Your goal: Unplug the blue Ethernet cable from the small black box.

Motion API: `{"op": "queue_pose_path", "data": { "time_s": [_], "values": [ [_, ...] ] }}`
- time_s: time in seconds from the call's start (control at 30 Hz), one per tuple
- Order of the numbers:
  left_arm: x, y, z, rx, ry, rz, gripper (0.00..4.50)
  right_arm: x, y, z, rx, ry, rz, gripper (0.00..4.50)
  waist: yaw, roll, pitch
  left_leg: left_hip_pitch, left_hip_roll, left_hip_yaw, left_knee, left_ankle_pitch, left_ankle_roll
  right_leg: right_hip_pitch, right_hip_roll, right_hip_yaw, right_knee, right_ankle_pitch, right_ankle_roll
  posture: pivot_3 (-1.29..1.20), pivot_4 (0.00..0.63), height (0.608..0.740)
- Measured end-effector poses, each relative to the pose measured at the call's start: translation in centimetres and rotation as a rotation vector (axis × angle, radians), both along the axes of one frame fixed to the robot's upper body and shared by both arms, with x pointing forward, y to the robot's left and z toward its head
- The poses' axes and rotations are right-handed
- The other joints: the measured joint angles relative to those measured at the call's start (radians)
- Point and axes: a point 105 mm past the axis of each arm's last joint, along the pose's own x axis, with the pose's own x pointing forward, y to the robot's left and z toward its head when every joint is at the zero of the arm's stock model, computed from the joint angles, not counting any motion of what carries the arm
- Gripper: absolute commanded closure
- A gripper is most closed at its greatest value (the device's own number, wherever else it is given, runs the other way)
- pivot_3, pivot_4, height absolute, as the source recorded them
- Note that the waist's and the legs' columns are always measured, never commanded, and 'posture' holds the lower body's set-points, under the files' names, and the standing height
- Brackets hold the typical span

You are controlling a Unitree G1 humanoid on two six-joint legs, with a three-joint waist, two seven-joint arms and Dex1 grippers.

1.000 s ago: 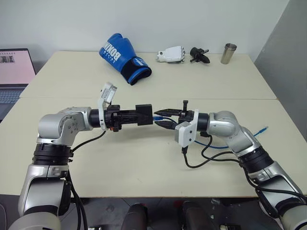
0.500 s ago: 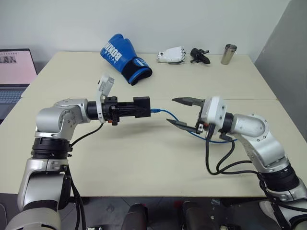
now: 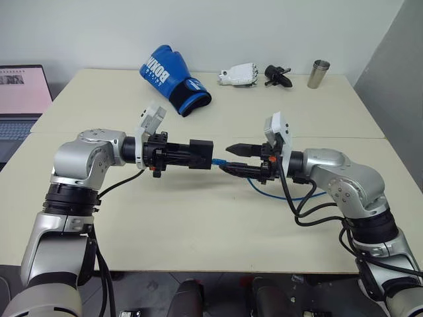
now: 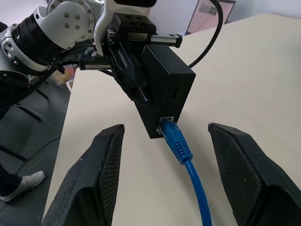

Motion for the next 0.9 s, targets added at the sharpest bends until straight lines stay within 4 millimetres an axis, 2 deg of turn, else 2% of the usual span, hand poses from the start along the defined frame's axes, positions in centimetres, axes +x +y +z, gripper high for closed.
{"op": "queue_pose_path", "data": {
  "time_s": [0.3, 0.53, 0.9],
  "values": [
    [-0.1, -0.1, 0.2, -0.002, 0.000, -0.007, 3.71, 0.4, 0.4, -0.2, 0.003, 0.043, 0.058, 1.52, 0.000, 0.000, 0.000, 0.000, 0.000, 0.000, 0.000, 0.000, 0.000, 0.000, 0.000, 0.000, 0.000, 0.000, 0.000, 0.00, 0.150, 0.740],
    [-0.4, -0.4, 0.5, -0.008, -0.009, -0.027, 3.71, 0.4, 0.8, -1.2, 0.008, 0.124, 0.095, 1.52, 0.000, 0.000, 0.000, 0.000, 0.000, 0.000, 0.000, 0.000, 0.000, 0.000, 0.000, 0.000, 0.000, 0.000, 0.000, 0.00, 0.150, 0.740],
    [-0.7, -0.5, 0.6, -0.015, 0.001, -0.050, 3.71, 0.2, 1.4, -0.7, 0.035, 0.172, 0.146, 1.52, 0.000, 0.000, 0.000, 0.000, 0.000, 0.000, 0.000, 0.000, 0.000, 0.000, 0.000, 0.000, 0.000, 0.000, 0.000, 0.00, 0.150, 0.740]
  ]
}}
